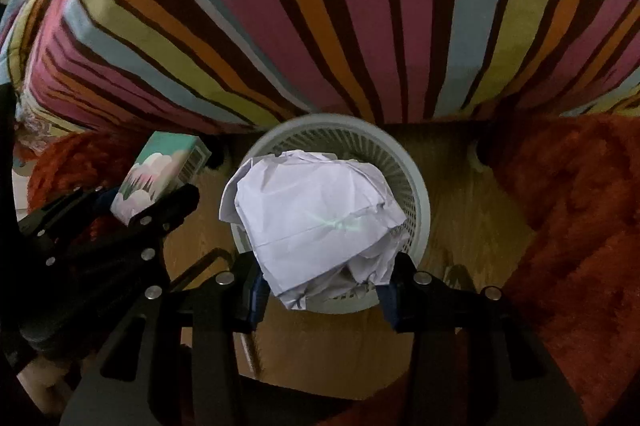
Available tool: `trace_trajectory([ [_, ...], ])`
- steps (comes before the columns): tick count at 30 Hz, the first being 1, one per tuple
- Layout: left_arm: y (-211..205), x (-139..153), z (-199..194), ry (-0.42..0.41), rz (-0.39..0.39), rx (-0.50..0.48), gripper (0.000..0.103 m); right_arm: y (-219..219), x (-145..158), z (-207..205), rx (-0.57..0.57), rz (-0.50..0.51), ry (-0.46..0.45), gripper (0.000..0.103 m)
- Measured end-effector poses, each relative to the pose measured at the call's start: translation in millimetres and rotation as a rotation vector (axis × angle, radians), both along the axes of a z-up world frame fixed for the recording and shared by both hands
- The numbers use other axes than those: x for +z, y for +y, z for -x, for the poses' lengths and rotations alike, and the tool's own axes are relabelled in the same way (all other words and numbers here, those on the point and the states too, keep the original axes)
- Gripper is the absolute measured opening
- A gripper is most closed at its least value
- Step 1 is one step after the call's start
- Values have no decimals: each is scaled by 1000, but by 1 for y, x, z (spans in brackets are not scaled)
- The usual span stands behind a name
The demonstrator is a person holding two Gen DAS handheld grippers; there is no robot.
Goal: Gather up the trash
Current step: 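Lift and carry the tissue pack and paper ball over the wastebasket, then open both tools to drop the tissue pack and paper ball into the wastebasket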
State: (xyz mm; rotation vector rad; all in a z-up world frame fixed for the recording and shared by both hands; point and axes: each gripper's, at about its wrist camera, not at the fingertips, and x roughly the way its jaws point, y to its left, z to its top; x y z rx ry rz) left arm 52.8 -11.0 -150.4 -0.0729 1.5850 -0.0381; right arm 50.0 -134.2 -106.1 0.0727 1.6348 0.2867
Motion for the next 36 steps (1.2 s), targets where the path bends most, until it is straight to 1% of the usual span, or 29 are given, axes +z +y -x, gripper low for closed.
trace_trajectory([
  [6,-5,-24,-6,98,3,1,51,-1,-23,-4,-27,8,76,42],
  [12,-7,-40,-6,164,-11,-8,51,4,-38,-8,-28,24,127,42],
  [13,-6,-42,-6,176,-10,-5,51,4,-43,-9,-32,28,145,42],
  [15,-6,-54,-8,210,1,9,51,2,-51,-12,-51,24,182,42],
  [17,-5,-64,-9,247,11,24,51,2,-53,-13,-54,24,187,42],
  [22,-6,-80,-9,302,9,30,51,0,-73,-19,-77,44,250,42],
  [23,-6,-83,-9,313,11,33,51,1,-71,-18,-77,46,253,42],
  [27,-6,-97,-8,361,9,38,51,3,-84,-19,-73,72,290,42],
  [31,-10,-109,-7,408,7,25,51,4,-101,-20,-77,88,334,42],
  [36,-11,-123,-5,465,8,28,51,0,-111,-20,-78,94,374,42],
])
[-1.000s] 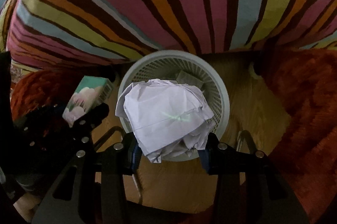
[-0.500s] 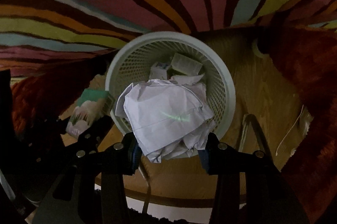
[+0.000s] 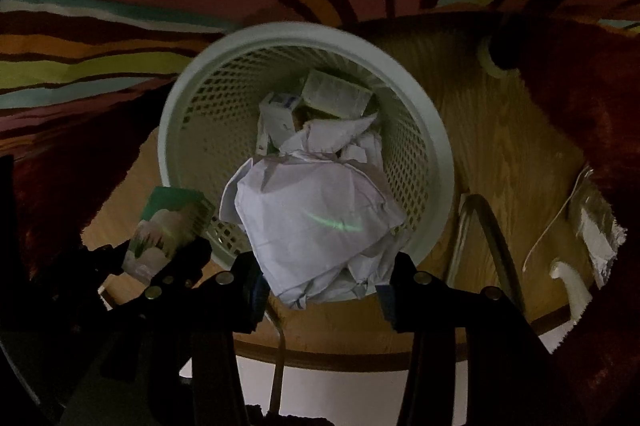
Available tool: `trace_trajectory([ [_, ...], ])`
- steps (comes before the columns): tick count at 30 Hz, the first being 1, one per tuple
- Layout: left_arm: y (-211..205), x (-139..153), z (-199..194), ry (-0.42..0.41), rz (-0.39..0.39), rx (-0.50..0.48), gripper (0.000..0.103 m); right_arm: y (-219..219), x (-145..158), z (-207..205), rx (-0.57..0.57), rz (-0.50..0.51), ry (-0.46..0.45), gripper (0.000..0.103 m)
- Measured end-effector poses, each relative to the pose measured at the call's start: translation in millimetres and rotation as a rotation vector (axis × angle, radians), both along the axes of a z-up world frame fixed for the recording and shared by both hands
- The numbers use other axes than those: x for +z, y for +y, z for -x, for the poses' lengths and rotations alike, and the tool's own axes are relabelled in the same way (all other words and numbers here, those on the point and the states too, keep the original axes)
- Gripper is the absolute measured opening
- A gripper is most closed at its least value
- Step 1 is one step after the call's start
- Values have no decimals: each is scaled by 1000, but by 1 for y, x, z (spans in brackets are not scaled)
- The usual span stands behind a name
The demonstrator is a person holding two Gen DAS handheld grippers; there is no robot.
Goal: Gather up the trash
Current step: 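Open both tools to drop the tissue pack and paper ball into the wastebasket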
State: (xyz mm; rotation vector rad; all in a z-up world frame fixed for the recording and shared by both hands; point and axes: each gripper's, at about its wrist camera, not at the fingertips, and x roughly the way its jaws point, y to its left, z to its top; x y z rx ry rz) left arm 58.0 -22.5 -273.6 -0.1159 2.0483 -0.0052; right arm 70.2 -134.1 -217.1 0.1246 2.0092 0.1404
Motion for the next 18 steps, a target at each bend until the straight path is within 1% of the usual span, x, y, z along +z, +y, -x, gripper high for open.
trace_trajectory([
  [9,0,-12,0,37,3,8,51,-3,-15,1,-8,12,60,42],
  [18,-2,-16,0,54,12,2,51,-2,-22,3,-9,15,84,43],
])
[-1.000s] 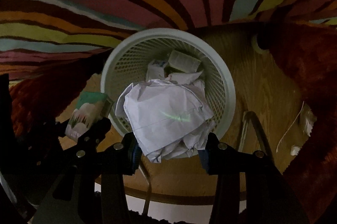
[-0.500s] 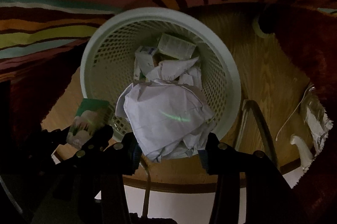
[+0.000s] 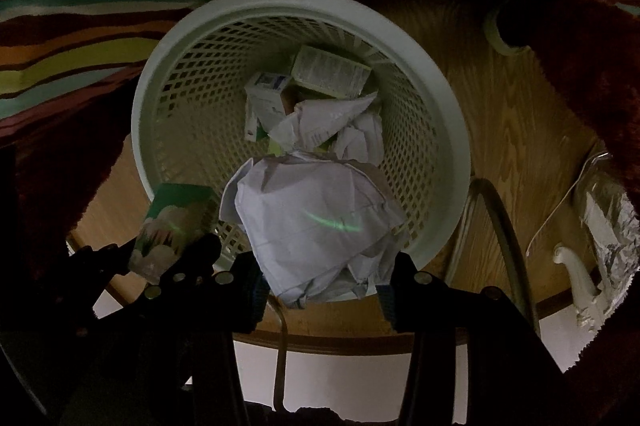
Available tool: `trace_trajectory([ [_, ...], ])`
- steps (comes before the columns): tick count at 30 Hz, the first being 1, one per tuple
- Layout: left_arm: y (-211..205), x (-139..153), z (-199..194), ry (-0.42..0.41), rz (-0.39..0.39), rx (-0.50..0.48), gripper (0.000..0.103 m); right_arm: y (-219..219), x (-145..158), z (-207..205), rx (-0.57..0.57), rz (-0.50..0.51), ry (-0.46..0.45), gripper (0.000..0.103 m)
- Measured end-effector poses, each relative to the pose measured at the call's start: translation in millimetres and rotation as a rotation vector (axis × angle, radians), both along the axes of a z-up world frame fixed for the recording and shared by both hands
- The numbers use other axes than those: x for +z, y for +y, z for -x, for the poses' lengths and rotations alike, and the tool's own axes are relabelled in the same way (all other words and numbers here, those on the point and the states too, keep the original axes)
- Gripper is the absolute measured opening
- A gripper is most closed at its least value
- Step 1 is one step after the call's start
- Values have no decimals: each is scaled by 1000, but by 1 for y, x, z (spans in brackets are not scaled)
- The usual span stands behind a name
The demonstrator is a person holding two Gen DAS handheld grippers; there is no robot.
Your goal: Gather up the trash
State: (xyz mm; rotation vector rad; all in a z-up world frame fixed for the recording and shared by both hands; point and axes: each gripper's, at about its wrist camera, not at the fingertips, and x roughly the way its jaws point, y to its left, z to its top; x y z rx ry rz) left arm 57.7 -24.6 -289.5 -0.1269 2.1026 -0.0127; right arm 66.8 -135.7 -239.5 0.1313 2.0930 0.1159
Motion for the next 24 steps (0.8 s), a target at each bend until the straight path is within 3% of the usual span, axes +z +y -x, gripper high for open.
trace_trajectory([
  [8,0,-7,2,21,-7,24,56,2,-4,-1,-2,3,10,45],
  [9,0,-8,2,26,-13,25,60,1,-5,-2,-5,13,10,49],
  [11,1,-9,3,31,-14,31,78,1,-6,-1,-10,24,8,58],
  [13,1,-9,2,27,-15,36,81,2,-8,0,-23,29,10,81],
  [20,4,-7,1,17,-27,48,81,5,-11,1,-34,44,7,84],
  [24,6,6,-3,-38,-31,60,81,1,-5,-1,-45,44,-22,84],
])
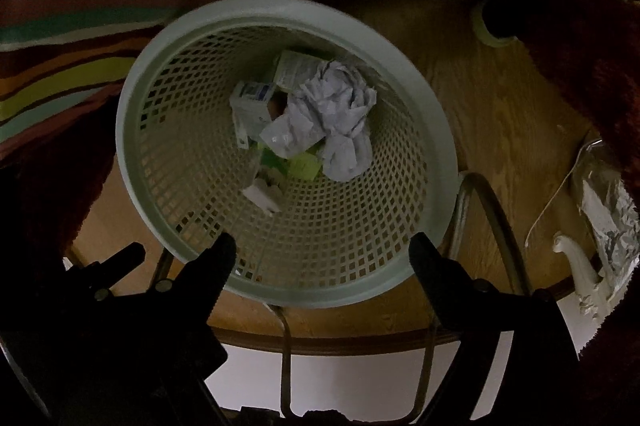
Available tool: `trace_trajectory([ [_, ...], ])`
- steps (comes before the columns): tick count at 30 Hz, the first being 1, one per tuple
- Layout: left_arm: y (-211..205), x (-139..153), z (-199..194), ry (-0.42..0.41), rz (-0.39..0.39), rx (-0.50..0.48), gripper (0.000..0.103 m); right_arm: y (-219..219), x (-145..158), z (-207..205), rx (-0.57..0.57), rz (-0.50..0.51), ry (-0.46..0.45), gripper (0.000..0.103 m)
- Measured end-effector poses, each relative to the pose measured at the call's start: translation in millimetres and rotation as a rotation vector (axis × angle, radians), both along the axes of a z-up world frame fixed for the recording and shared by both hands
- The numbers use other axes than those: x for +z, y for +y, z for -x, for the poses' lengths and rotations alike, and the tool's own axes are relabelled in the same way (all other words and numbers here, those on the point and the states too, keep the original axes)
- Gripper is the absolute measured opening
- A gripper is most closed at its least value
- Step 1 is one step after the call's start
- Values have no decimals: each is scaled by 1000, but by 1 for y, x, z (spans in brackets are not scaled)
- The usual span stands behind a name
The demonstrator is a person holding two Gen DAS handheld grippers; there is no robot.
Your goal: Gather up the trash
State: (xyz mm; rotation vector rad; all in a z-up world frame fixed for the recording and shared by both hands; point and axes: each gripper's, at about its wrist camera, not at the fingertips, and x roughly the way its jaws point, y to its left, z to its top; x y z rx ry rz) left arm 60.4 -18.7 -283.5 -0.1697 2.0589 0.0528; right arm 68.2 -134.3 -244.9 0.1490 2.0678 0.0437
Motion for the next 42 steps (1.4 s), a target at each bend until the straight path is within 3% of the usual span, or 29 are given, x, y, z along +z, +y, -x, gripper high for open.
trace_trajectory([
  [5,3,24,-7,-103,-11,3,81,-10,15,-1,-18,-25,-70,90],
  [16,14,89,-24,-394,-47,41,81,-12,97,0,12,-126,-454,90],
  [21,24,113,-26,-485,-51,61,81,-23,134,4,12,-145,-584,90],
  [36,31,198,-4,-793,-128,24,81,-22,211,20,76,-112,-873,90],
  [42,34,223,5,-861,-147,40,81,-19,238,26,99,-90,-961,90],
])
